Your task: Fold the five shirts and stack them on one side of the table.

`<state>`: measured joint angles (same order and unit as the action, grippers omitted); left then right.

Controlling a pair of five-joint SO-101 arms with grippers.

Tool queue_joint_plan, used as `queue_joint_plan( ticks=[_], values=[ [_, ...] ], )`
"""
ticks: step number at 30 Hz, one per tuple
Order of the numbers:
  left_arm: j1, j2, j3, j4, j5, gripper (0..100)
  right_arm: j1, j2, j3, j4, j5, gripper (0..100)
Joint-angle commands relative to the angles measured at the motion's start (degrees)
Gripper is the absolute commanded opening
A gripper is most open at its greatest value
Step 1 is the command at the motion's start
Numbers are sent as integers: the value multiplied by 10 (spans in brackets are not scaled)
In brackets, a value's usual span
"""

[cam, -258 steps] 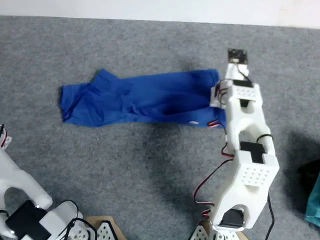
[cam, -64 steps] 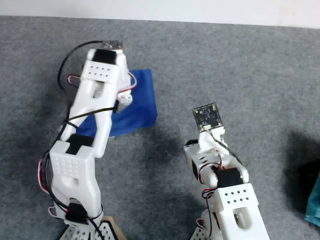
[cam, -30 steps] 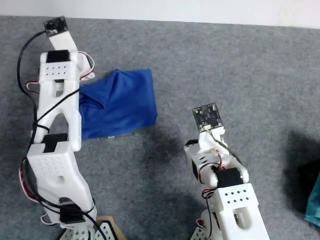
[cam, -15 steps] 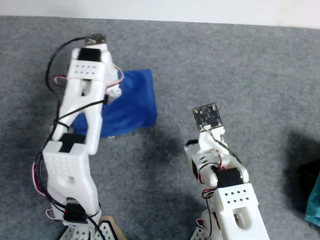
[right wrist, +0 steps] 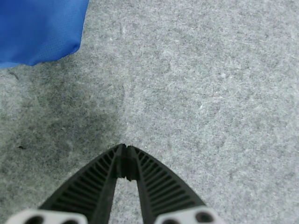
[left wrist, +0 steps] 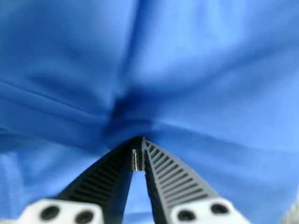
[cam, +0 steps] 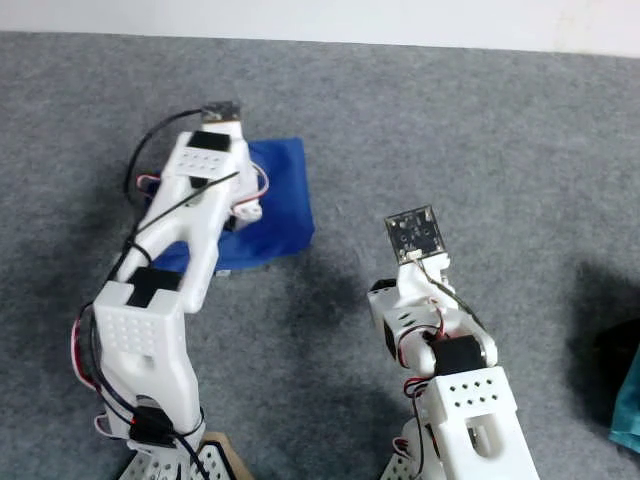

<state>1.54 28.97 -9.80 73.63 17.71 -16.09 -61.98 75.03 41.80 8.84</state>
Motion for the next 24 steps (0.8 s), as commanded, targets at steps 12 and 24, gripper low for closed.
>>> queue_joint_plan(
  ticks=[12,24],
  values=[
    [-101,-14,-60,-18,1,6,-5,2,-2,-14,-3,8],
    [-138,9,-101,-142,1,6,-7,2,6,-14,-3,8]
  ],
)
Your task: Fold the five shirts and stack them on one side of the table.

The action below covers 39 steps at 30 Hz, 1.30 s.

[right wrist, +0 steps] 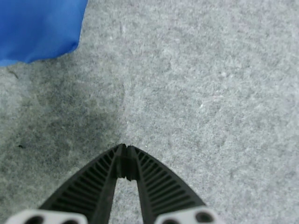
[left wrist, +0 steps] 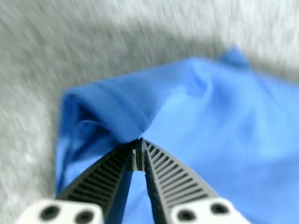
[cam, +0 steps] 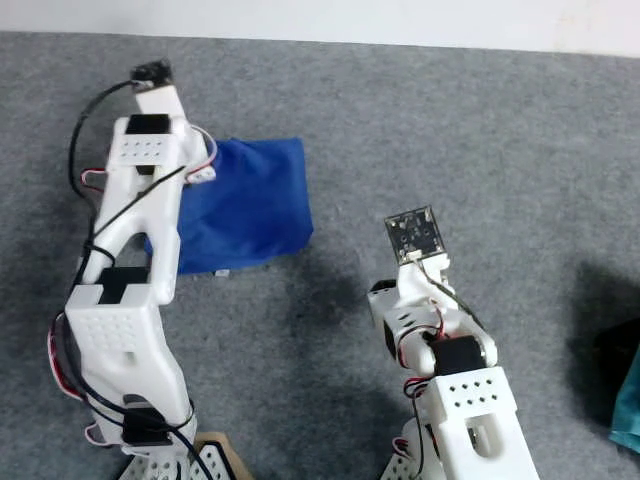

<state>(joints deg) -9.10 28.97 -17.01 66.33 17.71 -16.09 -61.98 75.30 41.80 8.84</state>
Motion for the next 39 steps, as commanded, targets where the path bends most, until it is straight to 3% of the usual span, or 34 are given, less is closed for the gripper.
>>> queue_joint_plan(
  ticks=[1,10,16,20,24,30,39],
  values=[
    [-42,21,-31,-87,1,6,-7,2,5,-14,-3,8],
    [-84,106,-131,-96,2,6,-7,2,5,-15,-3,9],
    [-80,106,-208,7,2,6,-5,1,7,-35,-8,53],
    [-80,106,-252,98,2,6,-4,2,1,-31,-75,135],
    [-72,106,-313,212,2,6,-25,10,-49,-29,-114,152],
    [-59,105,-413,353,3,6,-81,186,-201,-7,-149,163],
    [-58,71,-400,354,-5,6,-139,516,-459,-101,-148,190]
  ],
)
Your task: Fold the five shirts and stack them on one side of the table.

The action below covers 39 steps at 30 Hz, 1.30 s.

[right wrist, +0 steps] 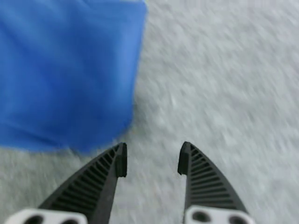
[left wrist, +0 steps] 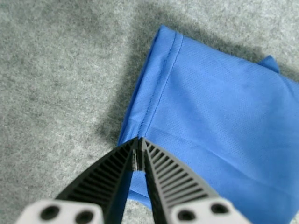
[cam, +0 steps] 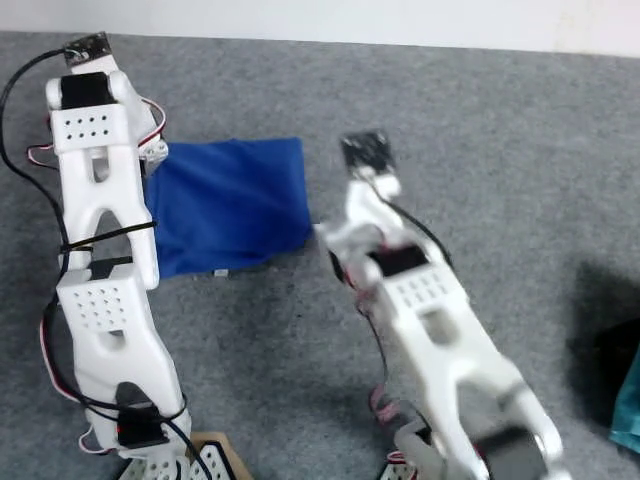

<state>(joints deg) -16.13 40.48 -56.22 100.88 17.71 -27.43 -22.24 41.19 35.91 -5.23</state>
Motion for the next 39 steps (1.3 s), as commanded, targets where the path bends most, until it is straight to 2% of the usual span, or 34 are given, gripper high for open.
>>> queue_joint_plan(
  ticks=[1,4,14,18,21,28,37,39],
  values=[
    [12,-61,7,9,-19,6,-26,148,-145,-47,-7,190],
    [13,-131,78,8,-46,6,-26,234,-232,-47,-7,190],
    [-11,-323,355,-4,-47,6,-26,392,-386,-47,-6,191],
    [-43,-374,495,-81,-46,6,-35,441,-427,-47,-7,192],
    [-64,-405,607,-171,-47,6,-36,486,-450,-47,-8,192],
    [-73,-450,806,-345,-47,6,-38,551,-503,-46,-11,192],
    [-73,-458,898,-413,-46,6,-77,594,-584,61,-32,190],
    [-73,-458,909,-422,-45,6,-77,608,-605,88,-32,159]
  ],
)
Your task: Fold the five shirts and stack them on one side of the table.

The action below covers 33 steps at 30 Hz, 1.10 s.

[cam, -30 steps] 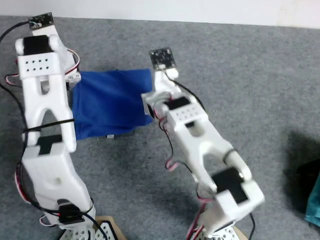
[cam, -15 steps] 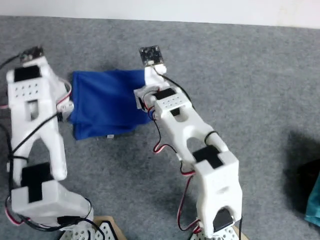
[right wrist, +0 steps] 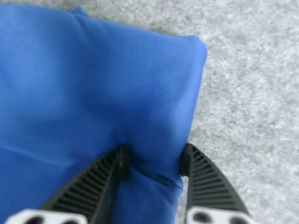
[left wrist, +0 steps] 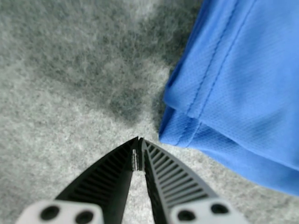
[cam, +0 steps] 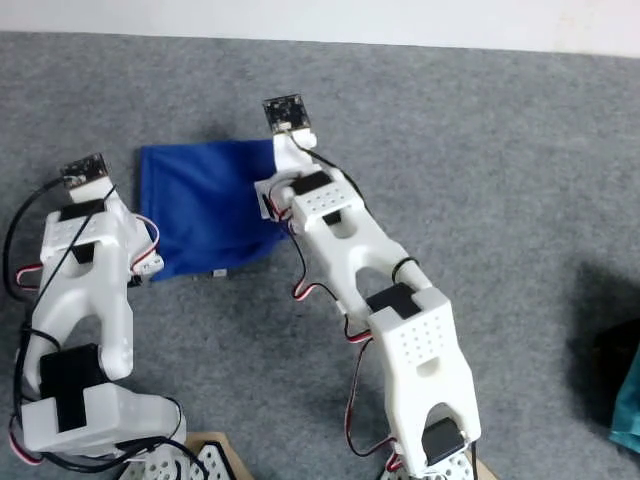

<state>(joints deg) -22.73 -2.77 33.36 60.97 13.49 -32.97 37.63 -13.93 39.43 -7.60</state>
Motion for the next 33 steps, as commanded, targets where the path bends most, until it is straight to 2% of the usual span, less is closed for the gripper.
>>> queue_joint_plan(
  ticks=[1,5,11,19,33],
  values=[
    [-6,-25,18,-27,-3,6,-22,15,-66,66,-8,128],
    [-4,-21,56,-62,-2,6,-29,35,-111,103,1,7],
    [-3,-26,107,-119,-1,6,-22,42,-138,153,25,9],
    [25,-24,110,-160,-2,6,76,-6,-181,227,20,8],
    [25,-22,110,-168,-2,6,244,-165,-175,254,20,8]
  ],
)
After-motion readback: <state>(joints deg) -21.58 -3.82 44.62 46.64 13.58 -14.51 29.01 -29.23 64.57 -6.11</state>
